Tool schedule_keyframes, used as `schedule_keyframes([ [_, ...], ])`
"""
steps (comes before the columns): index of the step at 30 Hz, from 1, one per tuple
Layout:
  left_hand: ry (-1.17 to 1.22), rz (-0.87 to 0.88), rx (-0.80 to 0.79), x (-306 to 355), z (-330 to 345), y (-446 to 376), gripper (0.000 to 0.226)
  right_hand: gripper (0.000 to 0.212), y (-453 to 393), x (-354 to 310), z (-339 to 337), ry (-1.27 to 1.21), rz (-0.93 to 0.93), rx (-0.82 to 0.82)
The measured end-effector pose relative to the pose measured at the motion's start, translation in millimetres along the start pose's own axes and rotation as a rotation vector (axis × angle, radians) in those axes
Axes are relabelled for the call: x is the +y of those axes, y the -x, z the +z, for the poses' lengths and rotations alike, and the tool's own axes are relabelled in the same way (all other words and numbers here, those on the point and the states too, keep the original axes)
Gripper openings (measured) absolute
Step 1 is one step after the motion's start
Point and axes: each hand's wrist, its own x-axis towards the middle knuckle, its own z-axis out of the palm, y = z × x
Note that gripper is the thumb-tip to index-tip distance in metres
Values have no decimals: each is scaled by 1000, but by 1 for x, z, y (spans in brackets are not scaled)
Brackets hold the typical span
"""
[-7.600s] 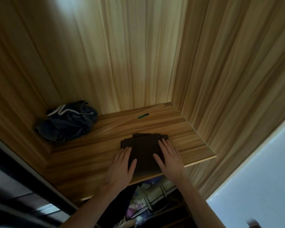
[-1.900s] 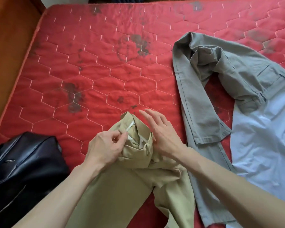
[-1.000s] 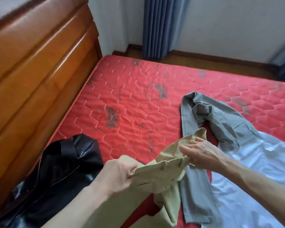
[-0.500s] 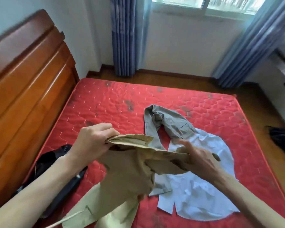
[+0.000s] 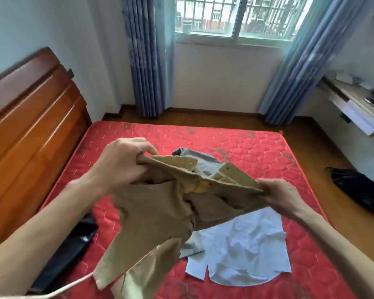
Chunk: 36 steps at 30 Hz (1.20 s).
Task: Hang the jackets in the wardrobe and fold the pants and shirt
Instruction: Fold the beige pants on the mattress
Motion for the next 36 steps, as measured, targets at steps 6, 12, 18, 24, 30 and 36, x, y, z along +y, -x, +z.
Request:
schedule_keyframes([
  [6, -50, -25, -195, 29, -17, -14, 10, 31, -1, 43, -66, -69, -203, 188],
  [12, -136, -72, -80, 48, -63, -54, 33, 6, -12, 31, -165, -256, -432, 235],
  [18, -156, -67, 128, 56, -141, -105, 33, 20, -20, -21, -275, -535, -454, 481],
  [24, 245, -200, 152, 32, -162, -117, 14, 52, -13, -45, -309, -650, -457, 121],
  [30, 330, -133, 105, 32, -148, -98, 23, 29, -19, -13, -291, -318, -259, -237],
  [36, 469, -76, -63, 96, -120, -94, 21, 19, -45, -11, -266, 10, -441, 372],
])
